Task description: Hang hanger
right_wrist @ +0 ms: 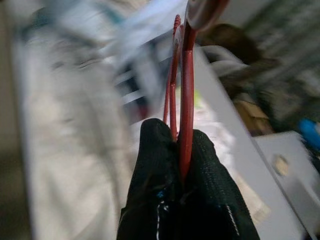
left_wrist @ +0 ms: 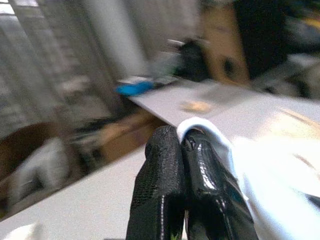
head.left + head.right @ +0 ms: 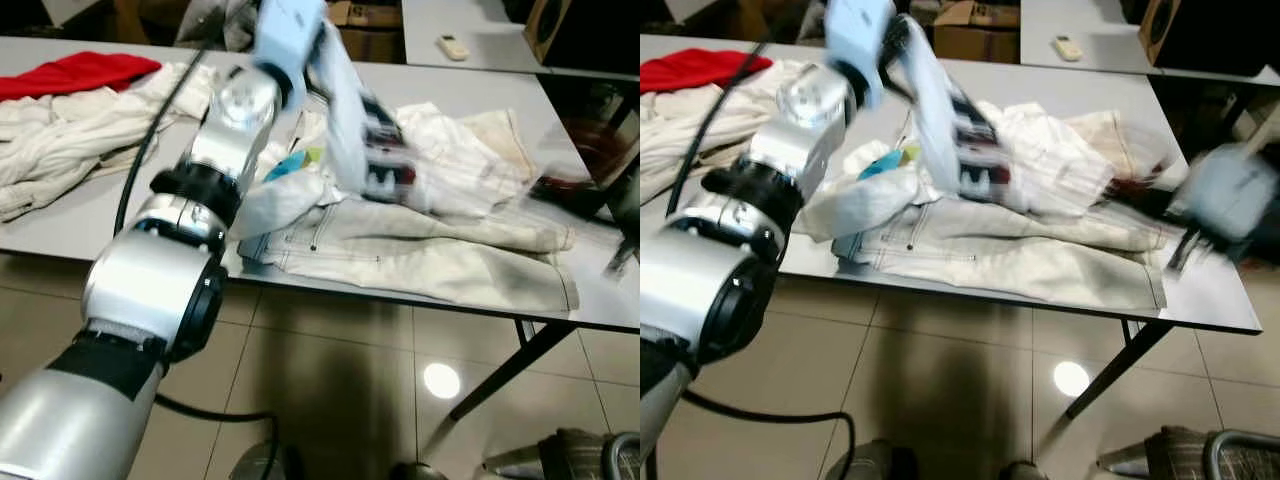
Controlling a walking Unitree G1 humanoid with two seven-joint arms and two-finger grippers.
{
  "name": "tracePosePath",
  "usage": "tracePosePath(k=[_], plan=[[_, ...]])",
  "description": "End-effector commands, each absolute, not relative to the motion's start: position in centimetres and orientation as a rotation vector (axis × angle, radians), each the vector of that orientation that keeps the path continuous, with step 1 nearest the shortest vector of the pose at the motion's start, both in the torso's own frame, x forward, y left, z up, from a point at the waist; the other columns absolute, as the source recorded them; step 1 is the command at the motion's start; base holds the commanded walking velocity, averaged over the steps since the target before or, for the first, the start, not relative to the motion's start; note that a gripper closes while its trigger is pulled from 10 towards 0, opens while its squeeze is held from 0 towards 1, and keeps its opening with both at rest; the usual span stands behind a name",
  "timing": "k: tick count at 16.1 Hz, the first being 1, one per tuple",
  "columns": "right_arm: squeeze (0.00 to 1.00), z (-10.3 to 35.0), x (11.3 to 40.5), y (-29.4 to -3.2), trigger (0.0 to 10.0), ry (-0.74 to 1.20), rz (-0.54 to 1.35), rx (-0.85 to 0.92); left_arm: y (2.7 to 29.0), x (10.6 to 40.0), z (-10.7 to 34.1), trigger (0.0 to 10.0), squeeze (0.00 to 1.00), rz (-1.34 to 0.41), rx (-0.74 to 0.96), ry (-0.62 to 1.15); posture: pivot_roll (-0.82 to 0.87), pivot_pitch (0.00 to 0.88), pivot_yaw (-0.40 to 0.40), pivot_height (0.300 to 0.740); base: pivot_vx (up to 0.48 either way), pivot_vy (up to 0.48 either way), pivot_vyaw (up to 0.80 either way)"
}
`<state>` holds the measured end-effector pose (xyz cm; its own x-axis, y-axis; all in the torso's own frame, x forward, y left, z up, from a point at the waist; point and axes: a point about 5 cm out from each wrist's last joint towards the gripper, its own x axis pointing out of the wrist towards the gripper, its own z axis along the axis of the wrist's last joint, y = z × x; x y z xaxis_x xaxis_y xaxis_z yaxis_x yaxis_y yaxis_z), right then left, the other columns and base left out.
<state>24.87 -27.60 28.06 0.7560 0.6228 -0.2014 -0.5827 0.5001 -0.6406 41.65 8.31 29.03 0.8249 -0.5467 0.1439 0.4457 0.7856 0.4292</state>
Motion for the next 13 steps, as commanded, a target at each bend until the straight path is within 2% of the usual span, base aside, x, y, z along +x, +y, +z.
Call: tracePosePath(k=[1,2,3,4,7,8,9,10,11,13], plan=[[0.00,28.9,24.7,-27.5,10.0,-0.103,0.664,-0.675,8.5,40.9,27.5,10.0,0.00,-0.751,0.459,-0.203,-0.02,0.010,0.060,0.740,0.000,0.000,0.00],[0.00,28.7,24.5,-27.3,10.0,-0.114,0.631,-0.629,8.7,40.2,26.5,10.0,0.26,-0.889,0.468,-0.156,-0.02,0.010,0.060,0.740,0.000,0.000,0.00],[0.00,28.3,24.4,-27.3,10.0,-0.102,0.607,-0.602,9.0,39.7,26.1,10.0,0.73,-0.935,0.488,-0.142,-0.01,0.017,0.047,0.740,0.000,0.000,0.00],[0.00,27.6,24.6,-27.2,10.0,-0.088,0.547,-0.554,9.6,38.6,25.3,10.0,1.00,-1.026,0.502,-0.095,-0.01,0.023,0.043,0.740,0.000,0.000,0.00],[0.00,26.9,25.4,-27.4,10.0,-0.091,0.372,-0.387,12.0,36.4,25.0,10.0,1.00,-1.163,0.596,-0.013,0.01,0.036,0.041,0.740,0.000,0.000,0.00],[0.00,26.6,25.7,-27.2,10.0,-0.098,0.306,-0.345,14.4,35.3,25.0,10.0,1.00,-1.207,0.683,0.056,0.01,0.040,0.039,0.740,0.000,0.000,0.00],[0.00,26.5,25.6,-26.6,10.0,-0.103,0.308,-0.282,15.7,34.5,25.1,10.0,1.00,-1.222,0.688,0.099,0.01,0.038,0.037,0.740,0.000,0.000,0.00],[0.00,26.2,25.4,-25.2,10.0,-0.111,0.289,-0.160,17.8,32.1,25.9,10.0,1.00,-1.247,0.601,0.174,0.01,0.041,0.039,0.740,0.000,0.000,0.00],[0.00,26.1,25.4,-24.8,10.0,-0.111,0.282,-0.133,18.3,31.6,26.2,10.0,1.00,-1.251,0.568,0.173,0.01,0.041,0.039,0.740,0.000,0.000,0.00],[0.00,26.0,25.6,-23.7,10.0,-0.142,0.242,-0.057,19.7,32.1,28.7,10.0,1.00,-1.086,0.465,-0.025,0.02,0.053,0.035,0.740,0.000,0.000,0.00]])
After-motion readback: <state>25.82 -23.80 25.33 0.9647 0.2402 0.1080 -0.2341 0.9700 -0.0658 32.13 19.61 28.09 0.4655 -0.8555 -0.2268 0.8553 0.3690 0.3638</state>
